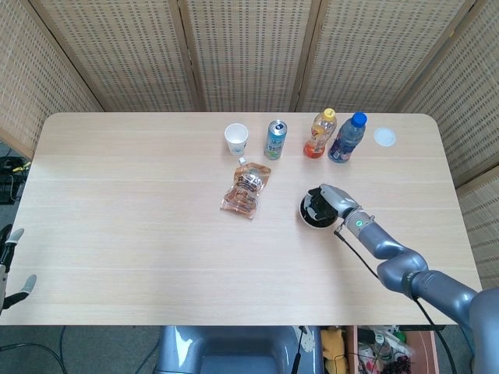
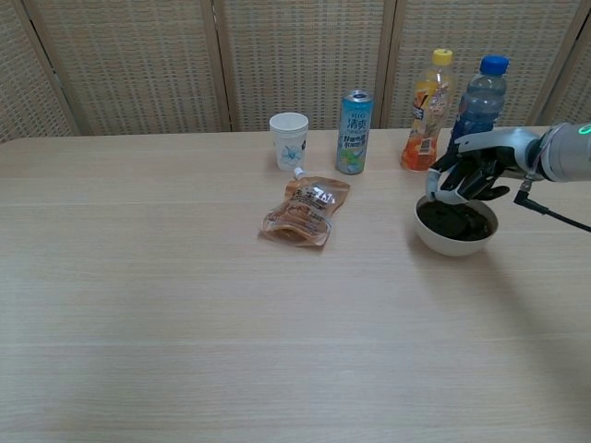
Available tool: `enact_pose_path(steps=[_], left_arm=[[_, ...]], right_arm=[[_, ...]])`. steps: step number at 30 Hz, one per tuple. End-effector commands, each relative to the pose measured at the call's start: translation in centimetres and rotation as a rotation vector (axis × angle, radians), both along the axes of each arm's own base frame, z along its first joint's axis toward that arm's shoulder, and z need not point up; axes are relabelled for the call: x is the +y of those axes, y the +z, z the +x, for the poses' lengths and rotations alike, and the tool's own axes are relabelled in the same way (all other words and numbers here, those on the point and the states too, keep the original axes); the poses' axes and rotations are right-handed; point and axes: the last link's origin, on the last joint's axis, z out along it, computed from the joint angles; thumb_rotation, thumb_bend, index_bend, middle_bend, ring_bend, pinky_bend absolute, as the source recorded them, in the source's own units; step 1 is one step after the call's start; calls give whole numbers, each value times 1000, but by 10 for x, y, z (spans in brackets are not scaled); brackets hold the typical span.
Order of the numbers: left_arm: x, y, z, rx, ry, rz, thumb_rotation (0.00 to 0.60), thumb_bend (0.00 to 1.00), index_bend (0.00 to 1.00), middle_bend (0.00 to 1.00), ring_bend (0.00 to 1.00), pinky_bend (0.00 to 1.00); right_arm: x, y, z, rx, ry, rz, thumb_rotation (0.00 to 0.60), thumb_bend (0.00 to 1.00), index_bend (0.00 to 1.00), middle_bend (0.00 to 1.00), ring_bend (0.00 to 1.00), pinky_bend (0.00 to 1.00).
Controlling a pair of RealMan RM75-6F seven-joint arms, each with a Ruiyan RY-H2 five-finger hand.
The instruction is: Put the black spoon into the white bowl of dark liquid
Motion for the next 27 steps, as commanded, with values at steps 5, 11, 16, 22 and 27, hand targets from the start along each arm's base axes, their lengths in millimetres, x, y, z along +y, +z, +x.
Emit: enact_pose_path(steps=[5, 11, 16, 22, 27], left_arm=[[-1, 0, 1, 3, 2, 1, 600, 333, 0, 0, 0, 0], [-3, 1, -1, 4, 12, 3, 600, 333, 0, 0, 0, 0], [-4, 0, -2, 0, 14, 2, 600, 333, 0, 0, 0, 0], [-2, 0, -2, -1, 7, -2, 600, 334, 0, 0, 0, 0], [0, -1, -1, -1, 0, -5, 600, 333, 0, 0, 0, 0]], right_arm=[[-13, -5, 8, 17, 11, -12, 600, 796, 771, 847, 897, 982], [-17, -10, 18, -2, 19, -10, 600, 796, 771, 847, 898, 982], [-11, -13, 23, -14, 25, 16, 600, 797, 770, 847, 897, 982], [2, -13, 21, -17, 33, 54, 600, 801, 770, 847, 897, 982], [9, -8, 13, 5, 32, 67, 600, 801, 770, 847, 897, 982]])
